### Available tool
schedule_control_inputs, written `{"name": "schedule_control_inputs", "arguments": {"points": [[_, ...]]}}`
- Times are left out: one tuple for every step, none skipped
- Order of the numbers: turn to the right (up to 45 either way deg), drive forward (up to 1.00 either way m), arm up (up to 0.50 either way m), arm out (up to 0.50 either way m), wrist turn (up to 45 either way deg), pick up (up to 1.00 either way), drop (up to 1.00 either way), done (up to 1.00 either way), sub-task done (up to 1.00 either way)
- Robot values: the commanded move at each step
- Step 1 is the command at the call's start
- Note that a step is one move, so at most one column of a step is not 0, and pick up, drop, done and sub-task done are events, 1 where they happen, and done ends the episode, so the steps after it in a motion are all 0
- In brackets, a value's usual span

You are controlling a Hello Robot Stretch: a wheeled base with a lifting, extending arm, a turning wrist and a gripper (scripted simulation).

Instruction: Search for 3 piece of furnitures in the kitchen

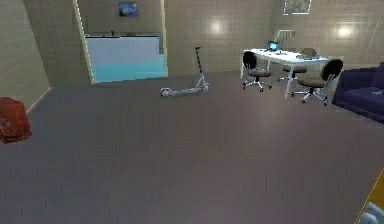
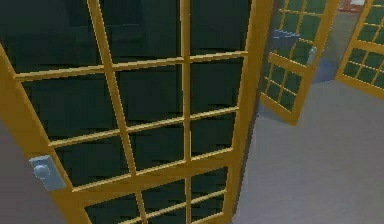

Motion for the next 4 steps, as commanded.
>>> {"name": "schedule_control_inputs", "arguments": {"points": [[-18.0, 0.00, 0.00, 0.00, 0.0, 0.00, 0.00, 0.00, 0.00], [0.0, 1.00, 0.00, 0.00, 0.0, 0.00, 0.00, 0.00, 0.00], [0.0, 1.00, 0.00, 0.00, 0.0, 0.00, 0.00, 0.00, 0.00], [0.0, 1.00, 0.00, 0.00, 0.0, 0.00, 0.00, 0.00, 0.00]]}}
